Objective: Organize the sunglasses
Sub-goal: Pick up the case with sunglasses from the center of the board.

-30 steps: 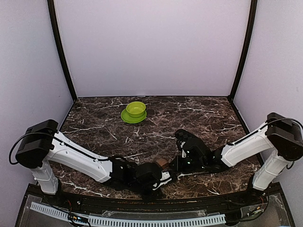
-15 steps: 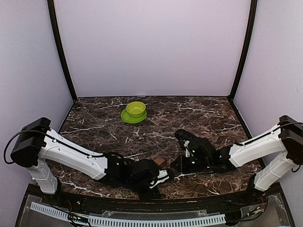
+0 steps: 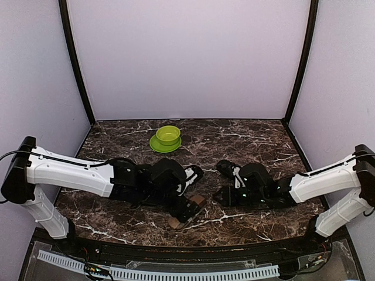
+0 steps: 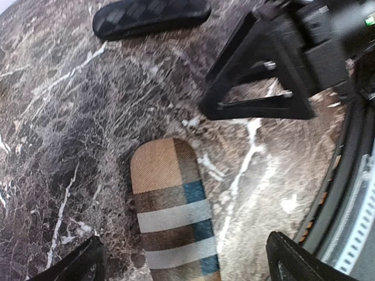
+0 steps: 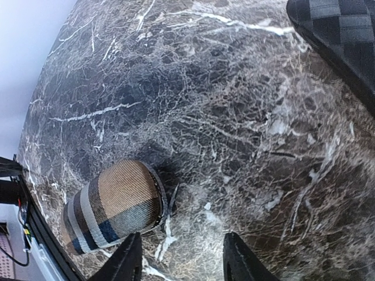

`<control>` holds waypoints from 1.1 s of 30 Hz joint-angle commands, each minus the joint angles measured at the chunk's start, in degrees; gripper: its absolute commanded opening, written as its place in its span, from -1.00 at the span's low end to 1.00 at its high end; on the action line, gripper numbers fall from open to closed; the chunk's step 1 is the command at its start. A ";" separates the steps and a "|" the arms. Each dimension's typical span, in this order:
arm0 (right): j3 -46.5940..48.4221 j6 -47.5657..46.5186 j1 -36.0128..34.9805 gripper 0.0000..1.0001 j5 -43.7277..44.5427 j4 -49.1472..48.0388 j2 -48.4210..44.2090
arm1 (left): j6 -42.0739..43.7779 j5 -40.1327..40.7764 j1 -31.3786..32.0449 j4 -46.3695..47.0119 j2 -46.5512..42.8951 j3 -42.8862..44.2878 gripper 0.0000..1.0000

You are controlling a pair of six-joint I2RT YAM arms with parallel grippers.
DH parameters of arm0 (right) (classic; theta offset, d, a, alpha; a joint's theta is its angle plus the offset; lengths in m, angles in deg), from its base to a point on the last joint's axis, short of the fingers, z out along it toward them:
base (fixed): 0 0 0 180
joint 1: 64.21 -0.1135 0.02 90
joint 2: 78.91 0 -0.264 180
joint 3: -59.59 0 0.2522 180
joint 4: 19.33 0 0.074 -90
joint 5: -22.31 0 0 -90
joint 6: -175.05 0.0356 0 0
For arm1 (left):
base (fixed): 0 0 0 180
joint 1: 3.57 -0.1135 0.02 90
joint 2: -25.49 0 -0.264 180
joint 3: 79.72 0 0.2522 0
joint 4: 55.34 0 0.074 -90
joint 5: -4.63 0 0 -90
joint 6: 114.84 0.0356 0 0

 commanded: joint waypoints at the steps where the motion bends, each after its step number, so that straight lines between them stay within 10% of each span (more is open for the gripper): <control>1: 0.92 -1.80 0.58 0.03 -2.44 -2.97 1.81 | -0.56 2.01 0.39 -7.19 4.89 3.74 0.97; 11: -0.05 -0.72 1.12 0.06 -4.69 -6.18 4.52 | -0.75 4.65 0.39 -8.75 13.63 7.21 0.95; 33: -3.65 1.06 1.53 0.05 -8.34 -13.30 7.68 | -0.84 11.71 4.83 -5.51 18.18 2.38 -0.23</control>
